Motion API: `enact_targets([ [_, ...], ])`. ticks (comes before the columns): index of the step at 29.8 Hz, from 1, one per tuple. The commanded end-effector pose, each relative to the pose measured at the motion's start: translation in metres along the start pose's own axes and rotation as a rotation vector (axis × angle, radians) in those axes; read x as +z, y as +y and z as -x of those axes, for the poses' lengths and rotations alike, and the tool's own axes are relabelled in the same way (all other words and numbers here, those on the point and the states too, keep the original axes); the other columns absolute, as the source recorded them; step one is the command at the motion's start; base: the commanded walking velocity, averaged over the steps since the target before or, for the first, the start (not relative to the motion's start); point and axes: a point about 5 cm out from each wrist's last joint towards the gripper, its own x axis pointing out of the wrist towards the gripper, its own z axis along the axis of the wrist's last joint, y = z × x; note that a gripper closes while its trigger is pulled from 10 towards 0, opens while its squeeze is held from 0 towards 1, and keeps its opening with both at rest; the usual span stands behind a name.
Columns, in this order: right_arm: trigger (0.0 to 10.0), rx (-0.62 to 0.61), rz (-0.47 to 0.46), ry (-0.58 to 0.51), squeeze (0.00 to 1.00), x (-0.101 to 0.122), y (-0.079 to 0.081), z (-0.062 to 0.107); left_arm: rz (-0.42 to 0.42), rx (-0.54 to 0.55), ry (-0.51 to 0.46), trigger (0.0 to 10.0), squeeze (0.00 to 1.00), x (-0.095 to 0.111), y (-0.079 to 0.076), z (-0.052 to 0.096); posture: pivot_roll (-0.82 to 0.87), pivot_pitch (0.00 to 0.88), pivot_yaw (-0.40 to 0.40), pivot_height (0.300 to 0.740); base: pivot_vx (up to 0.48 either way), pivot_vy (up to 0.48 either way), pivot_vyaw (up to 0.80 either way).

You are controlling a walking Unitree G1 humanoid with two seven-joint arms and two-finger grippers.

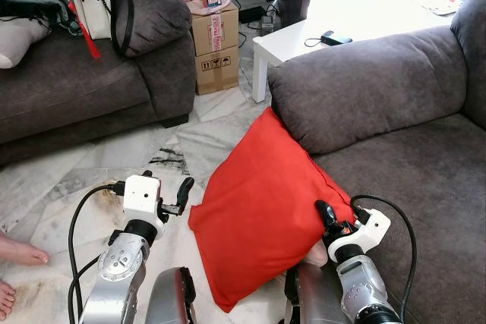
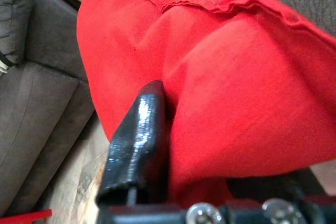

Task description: Move the pillow to the sofa from floor

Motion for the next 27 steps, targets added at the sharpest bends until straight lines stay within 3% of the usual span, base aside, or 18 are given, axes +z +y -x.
enact_targets([
  [1, 0.0, 0.009, 0.008, 0.013, 0.00, -0.0033, 0.0029, -0.0010, -0.003, 0.008, 0.015, 10.0, 0.00, -0.0024, 0.0008, 0.0025, 0.03, 0.131, -0.014, 0.575, 0.000, 0.000, 0.00],
  [26, 0.0, 0.020, 0.073, 0.030, 0.00, -0.0038, 0.0068, -0.0036, 0.002, 0.016, 0.019, 10.0, 0.00, -0.0043, 0.0024, 0.0014, 0.02, 0.131, -0.010, 0.575, 0.000, 0.000, 0.00],
  [27, 0.0, 0.030, 0.122, 0.027, 0.00, -0.0030, 0.0082, -0.0036, 0.003, 0.016, 0.020, 10.0, 0.00, -0.0048, 0.0024, 0.0013, 0.02, 0.131, -0.010, 0.575, 0.000, 0.000, 0.00],
])
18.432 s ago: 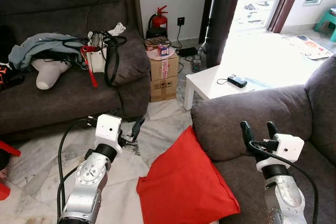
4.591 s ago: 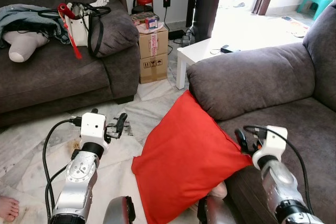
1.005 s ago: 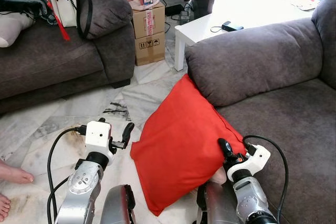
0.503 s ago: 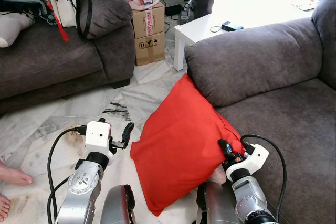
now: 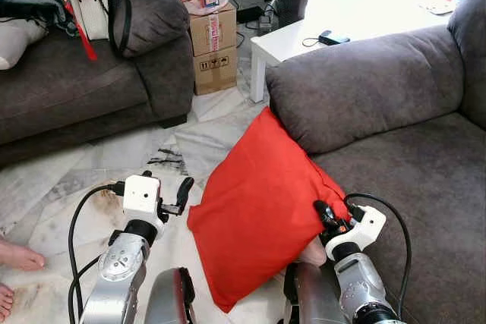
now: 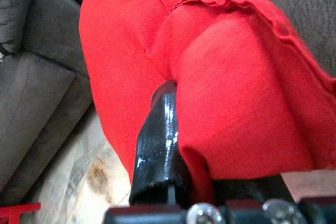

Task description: Move the pillow to the sofa from floor

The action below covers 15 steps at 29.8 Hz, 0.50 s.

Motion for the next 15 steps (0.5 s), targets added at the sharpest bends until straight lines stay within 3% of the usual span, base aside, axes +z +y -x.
enact_targets([
  [1, 0.0, 0.014, 0.071, 0.013, 0.00, -0.002, 0.004, -0.001, 0.000, 0.011, 0.020, 10.0, 0.00, -0.005, 0.002, 0.001, 0.02, 0.131, -0.010, 0.575, 0.000, 0.000, 0.00],
  [2, 0.0, 0.016, 0.090, 0.011, 0.00, -0.001, 0.004, -0.001, 0.000, 0.011, 0.020, 10.0, 0.00, -0.005, 0.002, 0.001, 0.02, 0.131, -0.010, 0.575, 0.000, 0.000, 0.00],
  [3, 10.0, 0.022, 0.115, -0.003, 0.00, 0.000, 0.005, -0.001, -0.001, 0.012, 0.021, 10.0, 0.00, -0.005, 0.003, 0.001, 0.02, 0.130, -0.009, 0.575, 0.000, 0.000, 0.00],
  [15, 10.0, 0.185, 0.409, -0.153, 0.00, 0.016, 0.019, 0.009, -0.036, 0.031, -0.008, 10.0, 0.00, 0.001, 0.006, 0.000, 0.01, 0.117, 0.000, 0.575, 0.000, 0.000, 0.00],
])
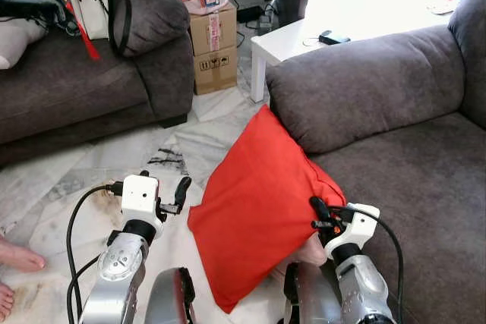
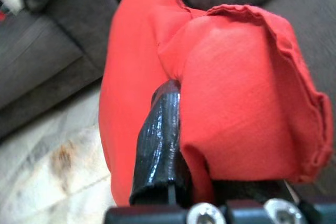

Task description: Move the pillow to the sofa from floor

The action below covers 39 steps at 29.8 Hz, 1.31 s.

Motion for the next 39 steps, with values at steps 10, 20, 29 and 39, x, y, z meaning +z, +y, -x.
enact_targets([
  [10, 10.0, 0.051, 0.229, -0.150, 0.00, 0.027, 0.014, 0.000, -0.034, 0.012, -0.025, 10.0, 0.00, 0.004, 0.004, 0.000, 0.01, 0.096, 0.006, 0.575, 0.000, 0.000, 0.00],
  [20, 10.0, -0.016, 0.228, -0.275, 0.00, 0.062, 0.015, 0.005, -0.045, 0.004, -0.042, 10.0, 0.00, 0.007, 0.004, -0.001, 0.00, 0.105, 0.008, 0.575, 0.000, 0.000, 0.00],
  [29, 10.0, -0.011, 0.230, -0.266, 0.00, 0.065, 0.023, 0.007, -0.043, -0.009, -0.040, 10.0, 0.00, 0.007, 0.000, -0.001, 0.01, 0.120, 0.007, 0.575, 0.000, 0.000, 0.00],
  [39, 10.0, -0.021, 0.227, -0.254, 0.00, 0.070, 0.024, 0.009, -0.042, -0.012, -0.035, 10.0, 0.00, 0.006, 0.000, 0.001, 0.01, 0.123, 0.004, 0.575, 0.000, 0.000, 0.00],
])
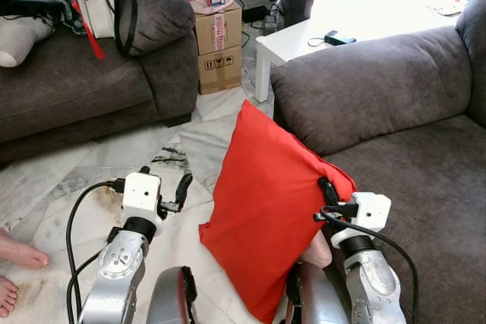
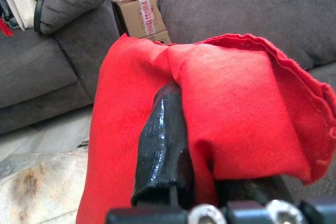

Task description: Move the pillow to the sofa from floor

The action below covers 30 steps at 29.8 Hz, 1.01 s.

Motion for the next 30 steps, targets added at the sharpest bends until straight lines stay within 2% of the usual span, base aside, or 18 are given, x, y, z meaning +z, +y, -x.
enact_targets([
  [1, 10.0, -0.010, 0.016, -0.108, 0.00, 0.0241, -0.0029, -0.0041, -0.002, 0.000, -0.008, 10.0, 0.00, 0.0009, 0.0001, 0.0026, 0.00, 0.119, 0.004, 0.575, 0.000, 0.000, 0.00],
  [20, 10.0, -0.010, 0.020, -0.100, 0.00, 0.0251, -0.0054, -0.0036, -0.001, -0.010, -0.009, 10.0, 0.00, -0.0002, -0.0004, 0.0027, 0.00, 0.083, 0.010, 0.575, 0.000, 0.000, 0.00],
  [30, 10.0, -0.006, 0.020, -0.095, 0.00, 0.0245, -0.0046, -0.0048, 0.002, -0.009, -0.011, 10.0, 0.00, 0.0004, 0.0000, 0.0015, 0.00, 0.088, 0.006, 0.630, 0.000, 0.000, 0.00],
])
